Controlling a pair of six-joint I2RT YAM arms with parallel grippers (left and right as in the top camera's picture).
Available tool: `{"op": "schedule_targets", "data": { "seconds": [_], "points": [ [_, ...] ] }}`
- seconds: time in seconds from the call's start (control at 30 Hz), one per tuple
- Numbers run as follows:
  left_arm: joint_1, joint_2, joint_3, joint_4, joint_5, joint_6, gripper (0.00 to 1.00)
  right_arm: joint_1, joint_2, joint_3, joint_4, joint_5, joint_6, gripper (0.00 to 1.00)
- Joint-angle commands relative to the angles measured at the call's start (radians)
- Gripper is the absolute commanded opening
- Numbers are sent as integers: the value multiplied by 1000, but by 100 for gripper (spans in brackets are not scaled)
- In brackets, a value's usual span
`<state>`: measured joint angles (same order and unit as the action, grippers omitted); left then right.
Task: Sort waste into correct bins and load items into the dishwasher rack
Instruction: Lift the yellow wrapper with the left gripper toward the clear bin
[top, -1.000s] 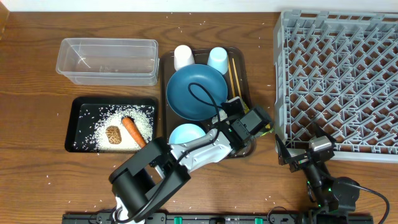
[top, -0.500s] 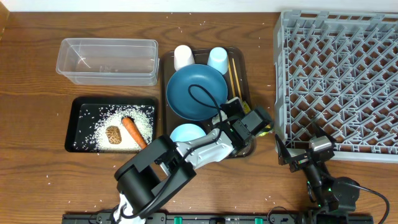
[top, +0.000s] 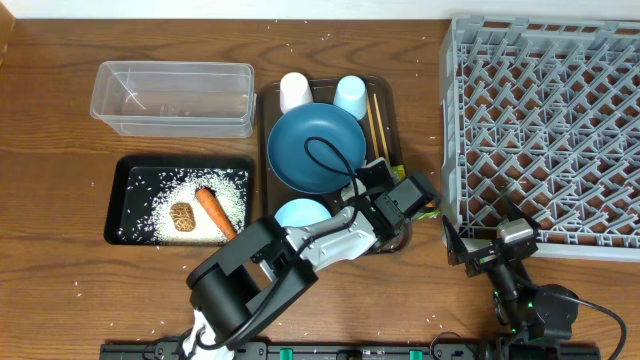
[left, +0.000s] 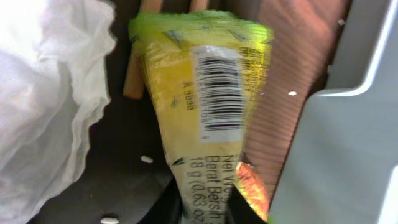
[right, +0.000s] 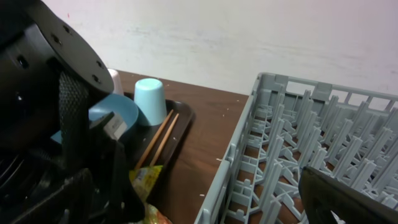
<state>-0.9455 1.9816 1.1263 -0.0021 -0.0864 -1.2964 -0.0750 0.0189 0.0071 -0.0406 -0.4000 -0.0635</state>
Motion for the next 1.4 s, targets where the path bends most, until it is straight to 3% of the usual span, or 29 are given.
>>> {"op": "schedule_targets", "data": {
  "seconds": [0.0,0.63,0.93,1.13,1.37],
  "points": [
    [2,-24,-8,-16,0,46,13,-23,-1,-2,-4,4,-13,99],
    [2,-163,-8,-61,30,48,6,-23,-1,-2,-4,4,-13,99],
    [32,-290,-8,-102,-80,216,6,-23,-1,-2,-4,4,-13,99],
    [137,-409,-8,-248,-263,216,6,-23,-1,-2,-4,4,-13,99],
    [388,-465,-8,-299,-273,215,6,-23,-1,-2,-4,4,-13,99]
  ]
}}
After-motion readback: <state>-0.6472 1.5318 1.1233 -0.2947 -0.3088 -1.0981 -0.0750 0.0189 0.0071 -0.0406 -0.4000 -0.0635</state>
